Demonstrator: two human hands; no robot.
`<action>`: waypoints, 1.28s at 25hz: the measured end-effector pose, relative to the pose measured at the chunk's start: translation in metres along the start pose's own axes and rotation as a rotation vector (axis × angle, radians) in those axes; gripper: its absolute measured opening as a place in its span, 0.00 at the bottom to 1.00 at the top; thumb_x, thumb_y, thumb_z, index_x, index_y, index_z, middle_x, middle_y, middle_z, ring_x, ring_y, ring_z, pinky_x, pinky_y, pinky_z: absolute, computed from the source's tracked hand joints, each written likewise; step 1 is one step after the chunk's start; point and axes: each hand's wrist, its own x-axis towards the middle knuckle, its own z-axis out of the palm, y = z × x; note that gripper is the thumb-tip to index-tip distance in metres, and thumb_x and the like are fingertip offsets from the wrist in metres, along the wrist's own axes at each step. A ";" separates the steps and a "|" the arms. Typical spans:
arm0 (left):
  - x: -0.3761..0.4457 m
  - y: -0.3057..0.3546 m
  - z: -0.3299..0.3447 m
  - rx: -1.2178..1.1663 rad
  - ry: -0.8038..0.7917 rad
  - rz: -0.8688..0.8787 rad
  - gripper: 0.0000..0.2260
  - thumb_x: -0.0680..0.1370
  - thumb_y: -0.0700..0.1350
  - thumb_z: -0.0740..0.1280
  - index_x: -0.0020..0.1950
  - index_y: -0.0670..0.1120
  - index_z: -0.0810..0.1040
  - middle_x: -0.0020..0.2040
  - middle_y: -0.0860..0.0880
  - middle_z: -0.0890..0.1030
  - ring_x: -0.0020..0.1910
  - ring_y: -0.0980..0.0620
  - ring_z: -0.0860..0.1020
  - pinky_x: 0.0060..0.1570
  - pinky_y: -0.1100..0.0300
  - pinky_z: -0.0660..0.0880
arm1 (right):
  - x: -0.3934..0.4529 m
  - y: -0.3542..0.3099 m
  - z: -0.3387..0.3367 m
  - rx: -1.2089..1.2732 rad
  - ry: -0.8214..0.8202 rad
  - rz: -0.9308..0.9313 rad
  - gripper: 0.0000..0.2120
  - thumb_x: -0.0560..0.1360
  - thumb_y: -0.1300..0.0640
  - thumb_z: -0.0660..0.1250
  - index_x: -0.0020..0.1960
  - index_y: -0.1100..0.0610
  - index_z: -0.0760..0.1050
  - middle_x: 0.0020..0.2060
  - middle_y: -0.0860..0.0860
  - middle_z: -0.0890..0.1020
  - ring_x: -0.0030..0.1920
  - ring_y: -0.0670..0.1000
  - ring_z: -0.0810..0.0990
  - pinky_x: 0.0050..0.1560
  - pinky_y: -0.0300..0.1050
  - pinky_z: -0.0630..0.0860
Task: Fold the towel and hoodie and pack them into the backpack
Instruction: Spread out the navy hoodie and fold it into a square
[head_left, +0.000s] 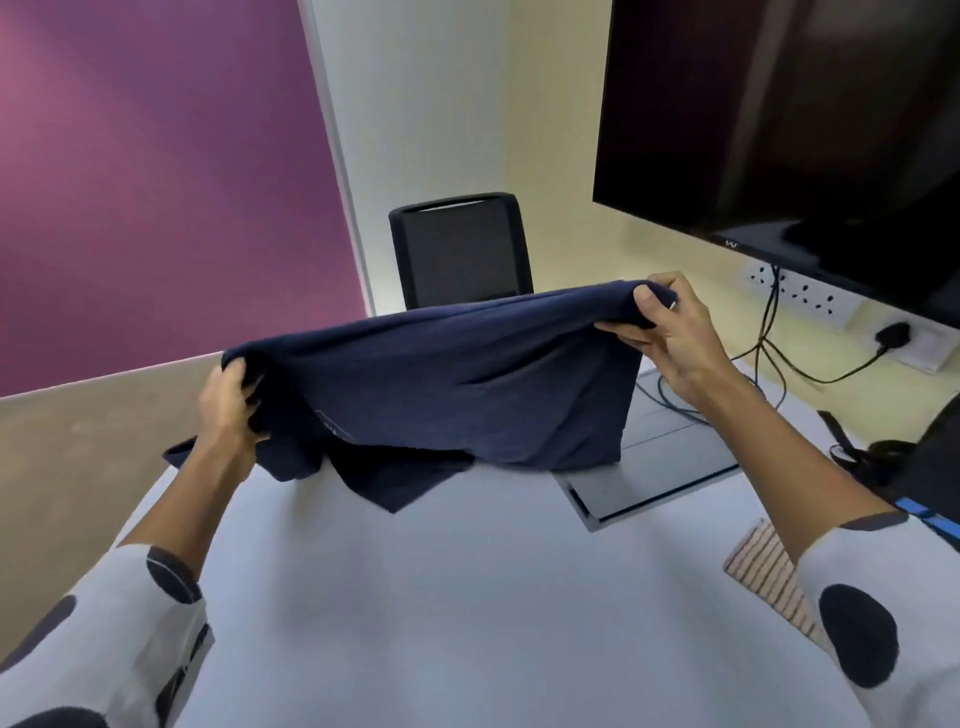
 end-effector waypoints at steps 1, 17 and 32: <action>-0.005 0.009 -0.004 -0.025 0.021 0.036 0.13 0.76 0.56 0.57 0.59 0.56 0.71 0.60 0.55 0.77 0.60 0.50 0.74 0.57 0.48 0.68 | -0.007 -0.011 0.004 -0.005 -0.004 -0.045 0.19 0.67 0.46 0.72 0.47 0.55 0.66 0.52 0.55 0.73 0.57 0.66 0.79 0.56 0.53 0.79; -0.047 -0.002 -0.038 0.093 0.187 0.196 0.09 0.74 0.51 0.63 0.44 0.46 0.78 0.36 0.48 0.80 0.33 0.48 0.79 0.40 0.53 0.78 | -0.066 -0.018 0.034 -0.223 0.118 0.181 0.05 0.80 0.52 0.61 0.49 0.51 0.66 0.51 0.50 0.79 0.35 0.50 0.84 0.39 0.47 0.78; -0.039 -0.245 -0.030 1.552 -0.677 0.089 0.16 0.81 0.50 0.59 0.69 0.52 0.72 0.64 0.47 0.71 0.64 0.46 0.71 0.60 0.59 0.67 | -0.166 0.266 0.025 -0.939 -0.579 0.629 0.08 0.70 0.53 0.60 0.38 0.40 0.65 0.35 0.38 0.76 0.49 0.51 0.77 0.62 0.55 0.60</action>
